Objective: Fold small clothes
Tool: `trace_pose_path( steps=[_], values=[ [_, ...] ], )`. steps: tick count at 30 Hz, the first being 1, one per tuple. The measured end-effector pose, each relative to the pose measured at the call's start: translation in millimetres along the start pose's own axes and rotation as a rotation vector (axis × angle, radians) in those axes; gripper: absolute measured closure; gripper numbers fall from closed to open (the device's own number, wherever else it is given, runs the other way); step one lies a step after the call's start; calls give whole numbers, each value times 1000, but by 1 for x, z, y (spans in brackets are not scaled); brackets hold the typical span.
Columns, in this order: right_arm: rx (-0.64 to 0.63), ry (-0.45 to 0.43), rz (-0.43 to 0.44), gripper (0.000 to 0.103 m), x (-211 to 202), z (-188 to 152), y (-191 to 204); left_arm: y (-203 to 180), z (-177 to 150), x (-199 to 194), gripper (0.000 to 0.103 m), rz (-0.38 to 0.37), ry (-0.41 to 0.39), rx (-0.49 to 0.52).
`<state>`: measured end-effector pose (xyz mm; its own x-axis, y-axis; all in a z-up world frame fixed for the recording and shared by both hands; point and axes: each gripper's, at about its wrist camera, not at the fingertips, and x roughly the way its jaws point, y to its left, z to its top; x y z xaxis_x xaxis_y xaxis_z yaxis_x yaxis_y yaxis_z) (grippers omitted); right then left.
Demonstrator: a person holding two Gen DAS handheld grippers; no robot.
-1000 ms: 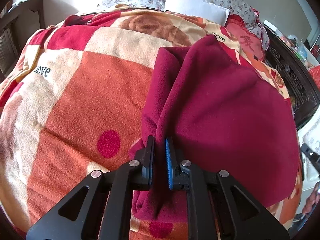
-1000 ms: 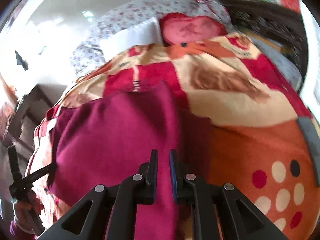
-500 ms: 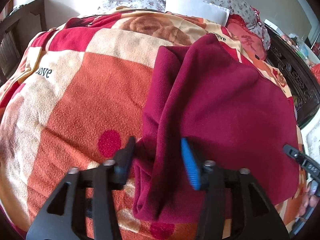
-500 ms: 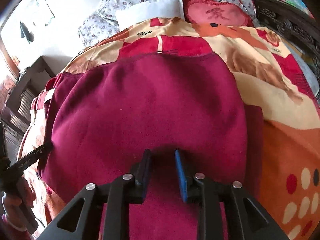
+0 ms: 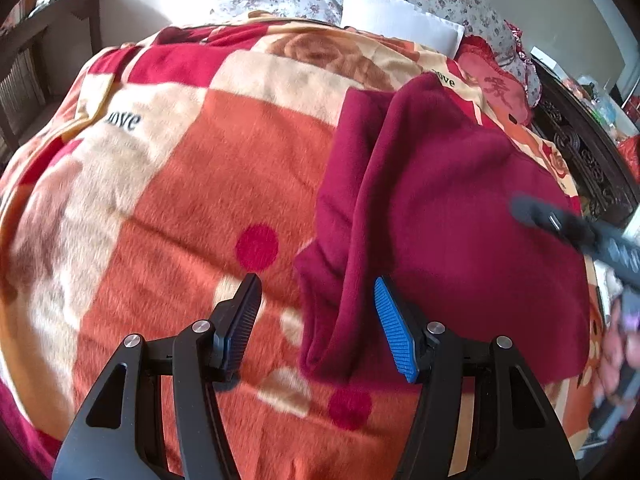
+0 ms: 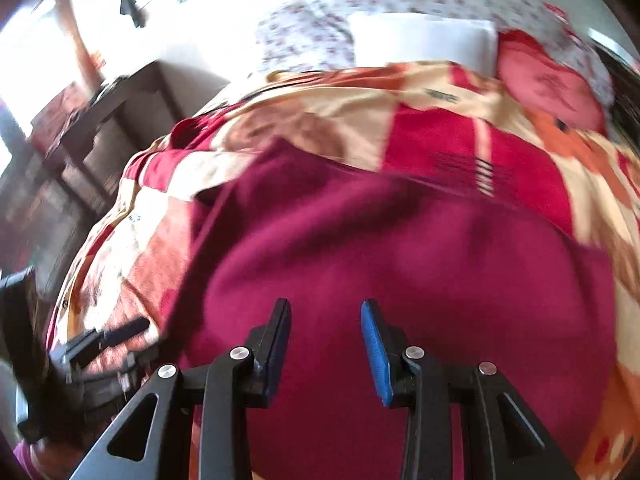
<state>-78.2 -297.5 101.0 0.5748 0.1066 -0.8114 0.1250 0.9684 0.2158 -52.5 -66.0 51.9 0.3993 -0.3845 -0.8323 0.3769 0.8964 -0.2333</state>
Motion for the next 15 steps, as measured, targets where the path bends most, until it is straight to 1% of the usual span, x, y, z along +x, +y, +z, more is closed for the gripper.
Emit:
trace_pose_path(
  steps=[3, 5, 6, 9, 12, 14, 15],
  values=[
    [-34, 2, 36, 68, 16, 16, 20, 5, -10, 1, 44, -16, 19, -18],
    [-46, -10, 45, 68, 24, 25, 30, 8, -15, 5, 44, -28, 33, -30],
    [-49, -19, 47, 68, 27, 29, 34, 9, -16, 6, 44, -20, 46, -52],
    [-66, -15, 59, 70, 40, 42, 48, 14, -17, 7, 42, -44, 51, -82],
    [-124, -9, 45, 71, 54, 49, 69, 18, -17, 8, 42, -66, 56, -100],
    [-169, 10, 28, 71, 66, 52, 81, 19, -17, 7, 41, -73, 54, -99],
    [-190, 36, 0, 71, 77, 53, 86, 20, -17, 6, 41, -74, 53, -99]
  ],
)
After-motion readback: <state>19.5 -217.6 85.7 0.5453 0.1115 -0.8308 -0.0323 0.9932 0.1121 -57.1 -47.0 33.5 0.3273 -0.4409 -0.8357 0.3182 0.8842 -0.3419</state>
